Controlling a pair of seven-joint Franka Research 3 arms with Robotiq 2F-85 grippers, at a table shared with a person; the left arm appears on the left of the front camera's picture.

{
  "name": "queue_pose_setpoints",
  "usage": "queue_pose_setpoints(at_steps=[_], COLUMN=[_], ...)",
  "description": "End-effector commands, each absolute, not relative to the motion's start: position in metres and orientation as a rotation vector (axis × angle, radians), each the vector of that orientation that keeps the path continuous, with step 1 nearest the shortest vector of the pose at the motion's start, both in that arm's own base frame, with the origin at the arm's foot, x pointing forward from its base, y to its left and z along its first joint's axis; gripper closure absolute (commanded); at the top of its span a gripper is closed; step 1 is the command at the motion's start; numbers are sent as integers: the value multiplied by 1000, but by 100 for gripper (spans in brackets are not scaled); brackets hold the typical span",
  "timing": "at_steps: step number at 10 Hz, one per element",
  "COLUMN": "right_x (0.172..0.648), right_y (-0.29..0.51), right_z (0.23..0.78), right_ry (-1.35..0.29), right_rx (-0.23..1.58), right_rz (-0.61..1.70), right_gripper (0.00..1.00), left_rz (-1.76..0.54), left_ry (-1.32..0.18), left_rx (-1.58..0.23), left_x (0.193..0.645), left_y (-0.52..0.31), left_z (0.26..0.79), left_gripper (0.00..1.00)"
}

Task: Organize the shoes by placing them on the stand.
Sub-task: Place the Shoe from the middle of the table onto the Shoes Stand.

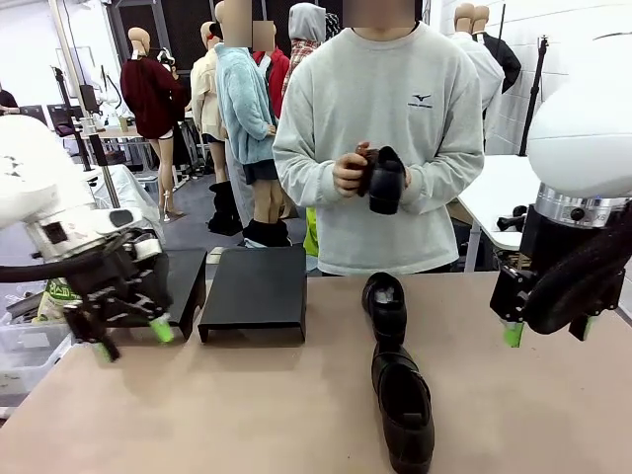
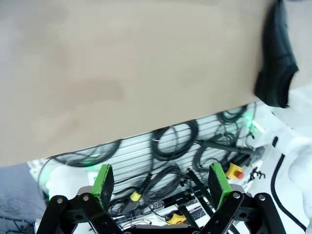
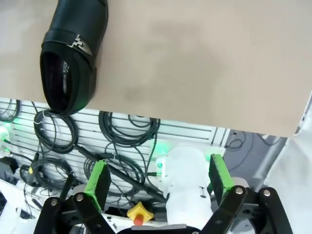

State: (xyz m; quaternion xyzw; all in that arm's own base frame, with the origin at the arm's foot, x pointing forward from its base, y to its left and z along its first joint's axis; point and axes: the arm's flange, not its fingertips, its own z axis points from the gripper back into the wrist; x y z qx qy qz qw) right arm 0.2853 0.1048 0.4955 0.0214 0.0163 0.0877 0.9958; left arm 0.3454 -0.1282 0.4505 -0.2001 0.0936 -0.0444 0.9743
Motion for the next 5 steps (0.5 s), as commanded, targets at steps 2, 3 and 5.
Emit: queue_pose_setpoints(at_steps=[2, 3, 5], right_x=[292, 292, 292], right_y=[112, 112, 112], right_z=[497, 497, 497], right_ry=[45, 45, 45], right_rx=[44, 44, 44], right_rz=[193, 193, 193], right_gripper=[0, 0, 0], left_rz=[-124, -112, -173], left_ry=[247, 211, 321], left_rx=[-577, -563, -486], left_x=[368, 369, 374], left_y=[-240, -264, -308], left_z=[428, 421, 397], left_gripper=[0, 0, 0])
